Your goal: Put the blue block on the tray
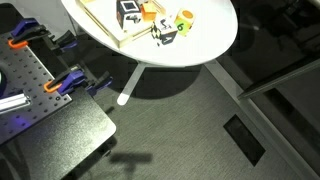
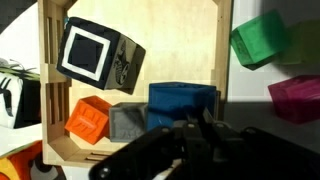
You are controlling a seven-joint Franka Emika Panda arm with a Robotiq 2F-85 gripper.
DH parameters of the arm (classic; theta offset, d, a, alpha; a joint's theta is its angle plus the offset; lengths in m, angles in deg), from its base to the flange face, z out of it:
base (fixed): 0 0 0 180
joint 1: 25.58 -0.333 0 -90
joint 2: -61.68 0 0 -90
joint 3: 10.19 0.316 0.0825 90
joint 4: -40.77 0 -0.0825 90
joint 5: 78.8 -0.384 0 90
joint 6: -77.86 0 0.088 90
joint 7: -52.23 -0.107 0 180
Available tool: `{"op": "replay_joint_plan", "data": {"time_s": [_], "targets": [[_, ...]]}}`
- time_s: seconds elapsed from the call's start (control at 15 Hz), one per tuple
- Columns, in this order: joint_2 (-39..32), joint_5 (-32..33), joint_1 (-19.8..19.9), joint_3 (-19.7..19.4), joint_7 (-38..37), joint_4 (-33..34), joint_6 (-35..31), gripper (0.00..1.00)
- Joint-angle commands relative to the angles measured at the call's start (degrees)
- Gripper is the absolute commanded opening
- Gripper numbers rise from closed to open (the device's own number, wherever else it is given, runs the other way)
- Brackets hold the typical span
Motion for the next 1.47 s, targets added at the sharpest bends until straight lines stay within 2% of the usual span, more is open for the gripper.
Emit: {"op": "replay_joint_plan", "data": {"time_s": [0.0,0.27,0.33,0.4,0.53,0.8,1.07,1.4], "targets": [[5.1,0.0,1.9,-0.4,-1.4,-7.7,-5.9,0.04],[7.9,-0.1,3.2,-0.5,-0.6,-13.1,-13.2,0.04],[8.5,-0.2,3.3,-0.4,-0.4,-14.2,-14.3,0.1],[9.2,-0.4,3.4,-0.3,-0.3,-15.2,-15.3,0.34],[10.8,-0.9,3.6,0.1,0.2,-17.1,-16.5,0.37],[15.2,-1.5,3.6,1.1,0.8,-20.3,-16.7,0.69],[19.1,-3.7,3.6,3.3,3.0,-21.6,-14.0,0.99],[22.5,-9.3,3.8,5.6,7.2,-21.2,-4.3,1.0]]}}
